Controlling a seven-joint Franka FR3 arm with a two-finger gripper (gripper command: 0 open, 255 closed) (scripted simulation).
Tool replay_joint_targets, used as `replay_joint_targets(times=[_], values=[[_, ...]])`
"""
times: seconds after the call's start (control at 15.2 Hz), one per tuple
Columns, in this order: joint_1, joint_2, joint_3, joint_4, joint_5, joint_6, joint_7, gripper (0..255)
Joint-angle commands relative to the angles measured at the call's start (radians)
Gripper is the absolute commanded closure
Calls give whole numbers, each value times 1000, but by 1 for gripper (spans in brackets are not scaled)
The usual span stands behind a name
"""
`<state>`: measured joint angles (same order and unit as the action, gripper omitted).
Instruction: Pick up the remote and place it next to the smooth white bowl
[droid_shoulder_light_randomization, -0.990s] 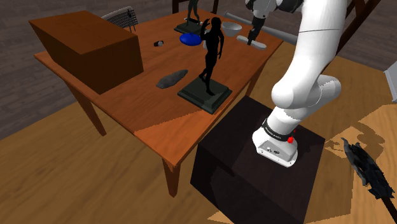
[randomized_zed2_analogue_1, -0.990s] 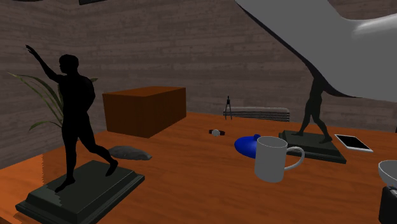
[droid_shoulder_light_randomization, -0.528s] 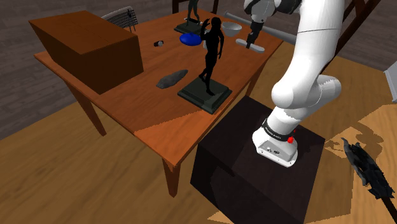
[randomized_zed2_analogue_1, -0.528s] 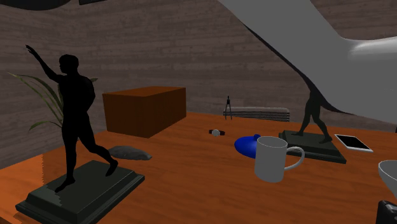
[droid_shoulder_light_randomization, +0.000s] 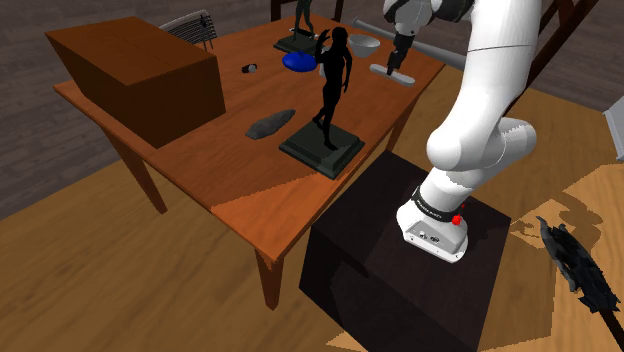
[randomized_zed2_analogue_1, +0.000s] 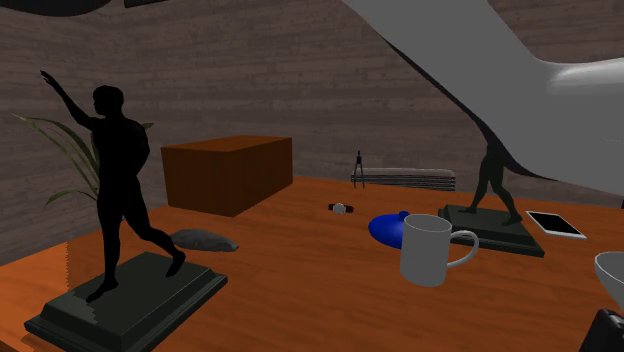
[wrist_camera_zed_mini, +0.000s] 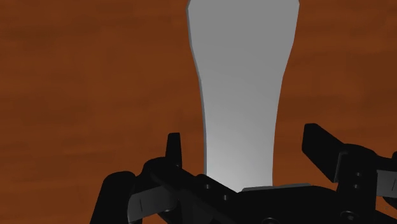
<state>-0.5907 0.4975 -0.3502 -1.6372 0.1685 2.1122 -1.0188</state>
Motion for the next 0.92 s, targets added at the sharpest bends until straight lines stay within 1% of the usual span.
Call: replay_joint_targets(times=[0.0, 0.07, 0.33, 0.86], values=[[0, 0, 0, 0, 0, 0, 0, 0], [0, 0, 0, 0, 0, 0, 0, 0], [6, -49, -11, 58, -21, -104, 13, 0], [6, -49, -11, 58, -21, -104, 13, 0]])
